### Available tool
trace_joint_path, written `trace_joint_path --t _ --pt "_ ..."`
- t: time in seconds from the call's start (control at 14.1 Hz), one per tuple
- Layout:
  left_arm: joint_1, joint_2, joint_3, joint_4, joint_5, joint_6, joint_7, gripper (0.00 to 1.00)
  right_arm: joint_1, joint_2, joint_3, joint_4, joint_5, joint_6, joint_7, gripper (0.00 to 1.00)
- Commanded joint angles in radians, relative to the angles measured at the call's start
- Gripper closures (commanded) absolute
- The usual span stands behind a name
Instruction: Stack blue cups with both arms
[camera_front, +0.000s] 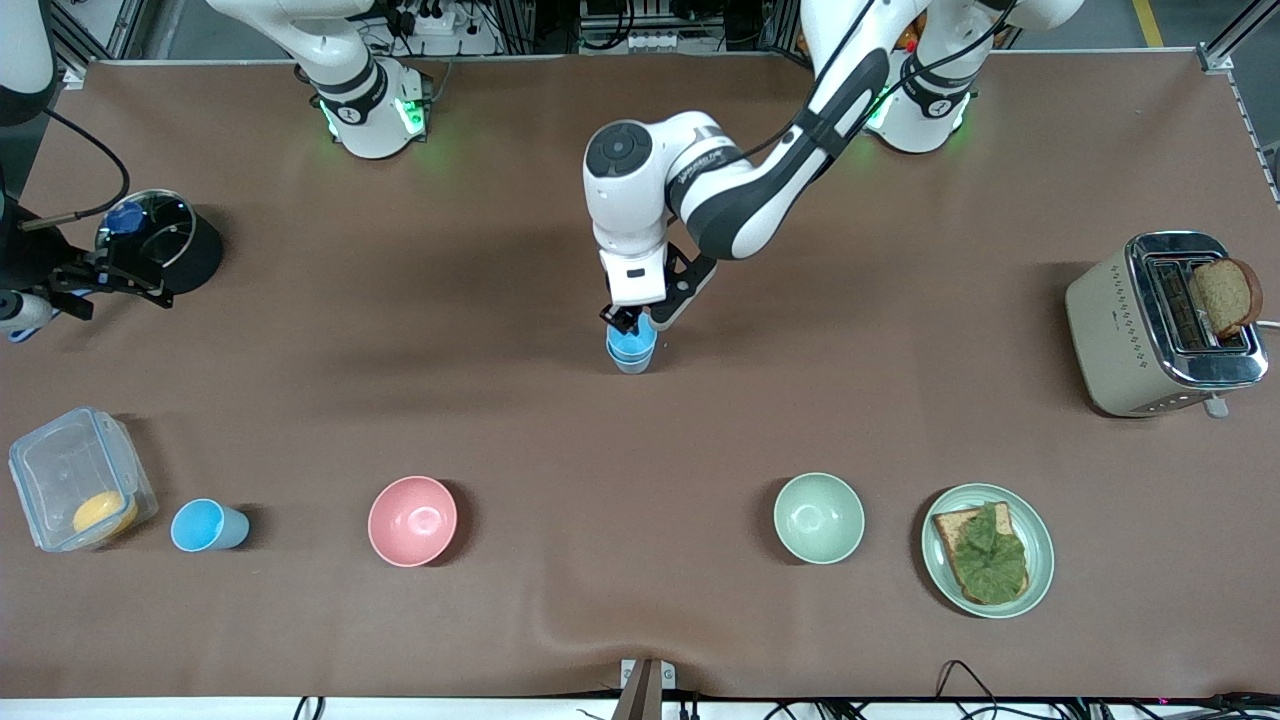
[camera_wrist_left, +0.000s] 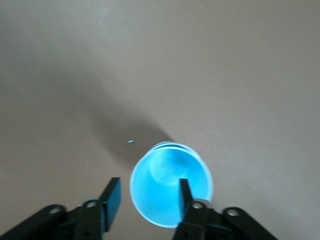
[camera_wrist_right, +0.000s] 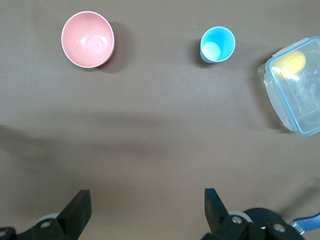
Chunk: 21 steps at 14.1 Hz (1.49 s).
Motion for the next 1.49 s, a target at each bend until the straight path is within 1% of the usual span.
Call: trace_joint_path --t 0.0,0.07,0.14,0.28,0.57,0.78,0.92,1.06,1.28,1.35,1.42 --pt "0.011 -0.083 0.009 0.016 0.045 -0.105 0.158 0.00 0.029 0.009 0.000 0.063 0.007 -0.091 0.109 0.00" --pt "0.049 -0.121 0.009 0.017 0.033 -0.149 0.265 0.00 0.037 0.008 0.000 0.066 0.005 -0.103 0.174 0.00" --pt "0.113 -0.161 0.001 0.017 0.025 -0.177 0.341 0.00 0.041 0.008 0.000 0.066 0.004 -0.105 0.197 0.00" --pt "0.222 -0.248 0.001 0.017 -0.032 -0.242 0.474 0.00 0.040 0.009 -0.001 0.068 0.001 -0.100 0.194 0.00" --pt "0.530 -0.405 0.001 0.015 -0.225 -0.370 0.882 0.00 0.038 0.018 -0.001 0.091 -0.013 -0.093 0.194 0.00" --pt "0.740 -0.483 0.001 0.015 -0.323 -0.479 1.154 0.00 0.043 0.017 0.000 0.104 -0.024 -0.099 0.202 0.00" --pt "0.846 -0.514 0.000 0.016 -0.342 -0.532 1.309 0.00 0.044 0.017 0.000 0.108 -0.036 -0.100 0.200 0.00" --pt "0.883 -0.540 0.009 0.015 -0.340 -0.593 1.407 0.00 0.073 0.014 0.000 0.115 -0.082 -0.105 0.202 0.00" --pt "0.914 -0.564 0.009 -0.011 -0.342 -0.668 1.506 0.00 0.069 0.015 -0.003 0.115 -0.079 -0.105 0.208 0.00" --pt "0.913 -0.586 0.029 -0.040 -0.342 -0.670 1.535 0.00 0.067 0.015 -0.003 0.115 -0.075 -0.105 0.208 0.00" --pt "0.896 -0.629 0.082 -0.075 -0.342 -0.670 1.585 0.00 0.069 0.014 -0.003 0.115 -0.075 -0.106 0.208 0.00"
